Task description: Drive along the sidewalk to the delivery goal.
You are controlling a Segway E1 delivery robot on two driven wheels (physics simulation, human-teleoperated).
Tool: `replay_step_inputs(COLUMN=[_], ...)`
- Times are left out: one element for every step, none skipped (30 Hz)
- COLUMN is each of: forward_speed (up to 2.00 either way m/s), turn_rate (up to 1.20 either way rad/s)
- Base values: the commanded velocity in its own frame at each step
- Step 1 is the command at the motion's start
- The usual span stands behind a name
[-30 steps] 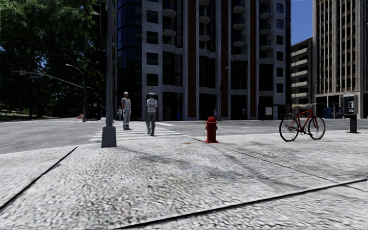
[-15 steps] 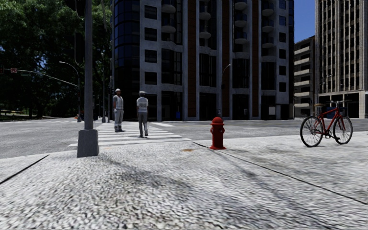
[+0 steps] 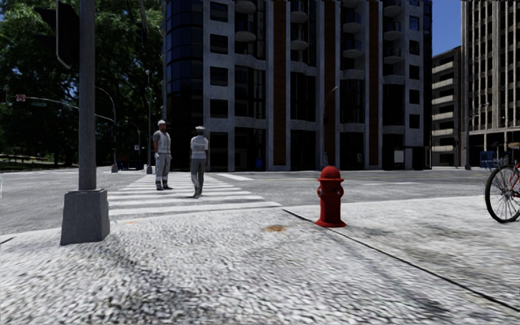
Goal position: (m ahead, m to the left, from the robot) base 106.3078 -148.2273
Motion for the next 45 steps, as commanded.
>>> replay_step_inputs(forward_speed=[2.0,2.0,2.0,2.0,2.0,2.0,2.0,2.0,2.0,2.0,2.0,2.0,2.0,2.0,2.0,2.0,2.0,2.0,2.0,2.0,2.0,2.0,2.0,1.89,1.81,1.78,1.78,1.77,1.77,1.81,1.81,1.85,1.85,1.82,1.82,1.75,1.59,1.53,1.53,1.49,1.47,1.46,1.46,1.46,1.46], turn_rate=[0.39,0.39,0.41,0.41,0.41,0.41,0.41,0.41,0.41,0.41,0.41,0.41,0.42,0.42,0.42,0.25,0.05,0.0,0.0,0.0,0.0,0.0,0.0,0.0,0.0,0.0,0.0,0.0,0.09,0.25,0.25,0.46,0.55,0.62,0.62,0.7,0.79,0.83,0.83,0.9,0.97,1.03,1.03,1.04,1.04])
